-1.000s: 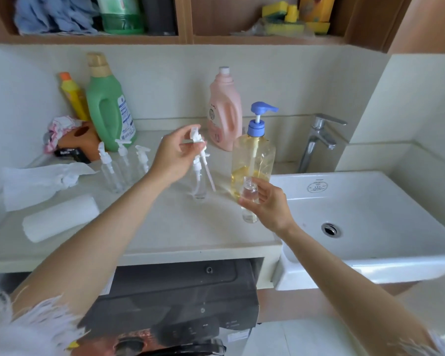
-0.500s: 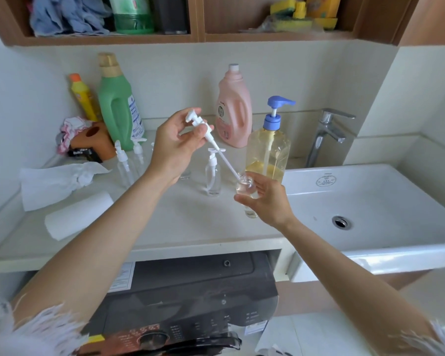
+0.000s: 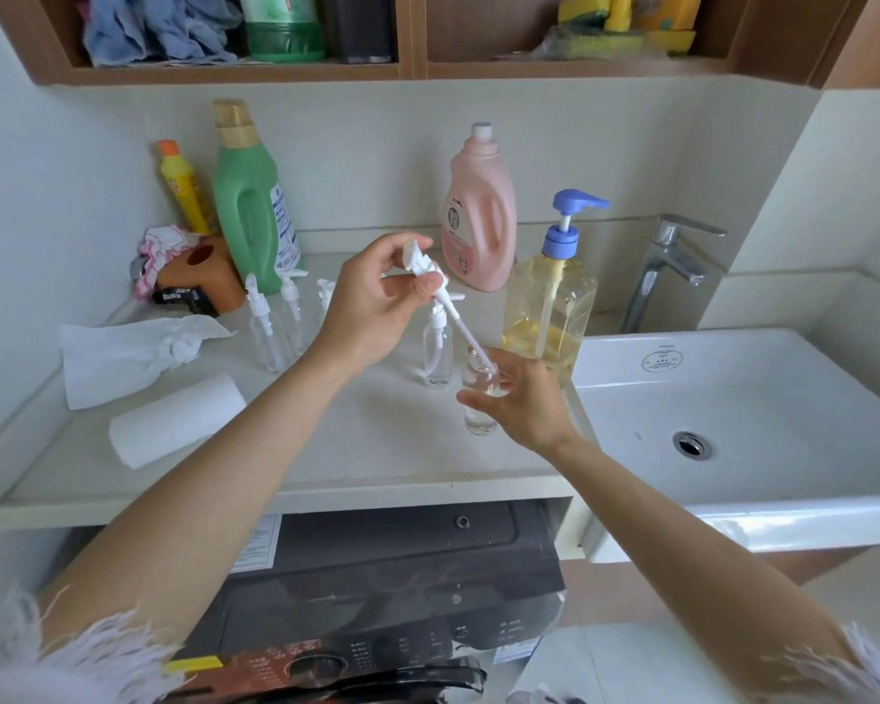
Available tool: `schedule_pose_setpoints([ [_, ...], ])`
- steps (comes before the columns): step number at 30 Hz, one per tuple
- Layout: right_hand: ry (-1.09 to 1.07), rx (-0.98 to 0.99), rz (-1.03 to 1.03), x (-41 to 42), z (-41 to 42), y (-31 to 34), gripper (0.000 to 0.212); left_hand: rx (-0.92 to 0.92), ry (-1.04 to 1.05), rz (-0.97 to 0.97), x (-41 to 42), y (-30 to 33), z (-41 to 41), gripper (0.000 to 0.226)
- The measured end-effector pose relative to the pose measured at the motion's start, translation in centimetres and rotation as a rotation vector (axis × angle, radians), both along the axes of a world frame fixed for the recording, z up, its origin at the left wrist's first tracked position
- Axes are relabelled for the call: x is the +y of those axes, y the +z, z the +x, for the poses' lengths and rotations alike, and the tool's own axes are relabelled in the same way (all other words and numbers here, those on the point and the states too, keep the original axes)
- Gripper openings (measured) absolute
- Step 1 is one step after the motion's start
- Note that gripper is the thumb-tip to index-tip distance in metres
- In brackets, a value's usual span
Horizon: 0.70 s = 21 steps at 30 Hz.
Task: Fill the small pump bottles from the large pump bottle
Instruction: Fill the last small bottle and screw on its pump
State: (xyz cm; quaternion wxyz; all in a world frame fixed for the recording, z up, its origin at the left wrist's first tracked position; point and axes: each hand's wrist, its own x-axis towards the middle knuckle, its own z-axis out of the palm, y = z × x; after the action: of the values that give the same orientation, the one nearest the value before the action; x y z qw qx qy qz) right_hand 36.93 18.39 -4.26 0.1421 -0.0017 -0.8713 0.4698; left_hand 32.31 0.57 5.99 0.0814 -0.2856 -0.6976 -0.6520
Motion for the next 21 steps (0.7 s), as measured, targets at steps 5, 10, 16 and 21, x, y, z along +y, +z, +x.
schedule_pose_setpoints([
  [5, -0.006, -0.023, 0.005, 0.3, -0.6, -0.6, 0.059, 0.005, 0.047, 0.013, -0.9, 0.6, -0.7, 0.024],
  [10, 0.003, -0.036, 0.022, 0.8, -0.9, -0.8, 0.058, 0.029, 0.076, 0.024, -0.9, 0.8, -1.1, 0.024],
  [16, 0.048, -0.036, 0.012, 0.6, -2.0, -0.6, 0.054, -0.015, 0.042, -0.160, 2.1, -3.0, -0.6, 0.029],
  [21, 0.092, -0.040, 0.036, 0.5, -3.0, -1.7, 0.044, -0.081, 0.057, -0.371, 4.1, -7.1, -0.6, 0.033],
])
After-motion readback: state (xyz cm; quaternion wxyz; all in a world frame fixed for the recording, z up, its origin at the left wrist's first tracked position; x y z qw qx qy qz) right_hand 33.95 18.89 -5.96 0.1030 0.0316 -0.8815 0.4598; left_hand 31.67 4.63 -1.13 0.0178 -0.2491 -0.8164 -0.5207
